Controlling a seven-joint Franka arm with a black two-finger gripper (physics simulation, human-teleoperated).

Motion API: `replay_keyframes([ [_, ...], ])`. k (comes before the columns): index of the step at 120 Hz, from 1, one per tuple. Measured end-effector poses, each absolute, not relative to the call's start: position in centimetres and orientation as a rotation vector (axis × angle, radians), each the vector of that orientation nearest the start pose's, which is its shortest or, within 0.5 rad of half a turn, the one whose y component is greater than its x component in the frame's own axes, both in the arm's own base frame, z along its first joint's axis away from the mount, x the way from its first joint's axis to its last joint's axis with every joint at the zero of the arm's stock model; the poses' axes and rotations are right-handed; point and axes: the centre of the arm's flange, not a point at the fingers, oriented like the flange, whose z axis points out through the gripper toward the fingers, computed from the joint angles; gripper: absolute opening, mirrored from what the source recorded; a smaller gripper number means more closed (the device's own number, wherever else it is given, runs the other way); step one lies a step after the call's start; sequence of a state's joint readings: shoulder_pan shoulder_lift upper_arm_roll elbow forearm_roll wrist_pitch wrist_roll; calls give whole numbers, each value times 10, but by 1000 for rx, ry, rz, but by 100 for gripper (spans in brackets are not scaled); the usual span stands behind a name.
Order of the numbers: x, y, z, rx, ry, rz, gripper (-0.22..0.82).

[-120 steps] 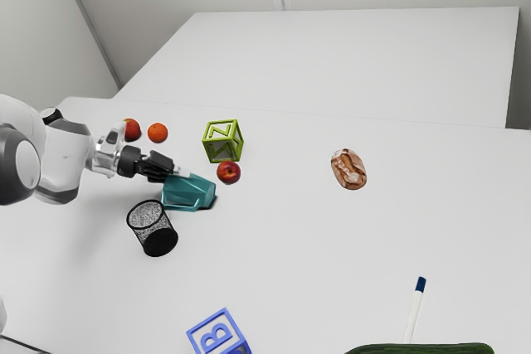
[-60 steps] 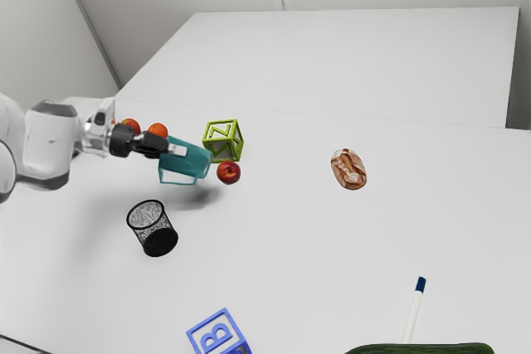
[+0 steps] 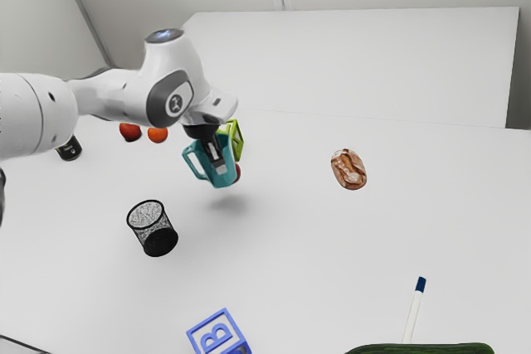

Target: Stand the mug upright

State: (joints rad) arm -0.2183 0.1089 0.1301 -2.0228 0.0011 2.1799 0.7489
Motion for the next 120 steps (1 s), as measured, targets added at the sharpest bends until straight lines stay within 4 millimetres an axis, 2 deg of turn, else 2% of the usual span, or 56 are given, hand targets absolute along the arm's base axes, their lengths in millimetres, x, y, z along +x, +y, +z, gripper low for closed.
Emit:
replay_keyframes([
  [31, 563, -50, 362, -2984, 810, -171, -18],
  [71, 554, -47, 332, -3114, 363, -220, -17],
  [91, 553, -47, 324, -3141, 230, -216, 18],
  [100, 553, -48, 326, -3146, 188, -225, 31],
  [107, 554, -49, 332, -3147, 165, -242, 38],
  [120, 558, -52, 356, -3147, 138, -307, 47],
])
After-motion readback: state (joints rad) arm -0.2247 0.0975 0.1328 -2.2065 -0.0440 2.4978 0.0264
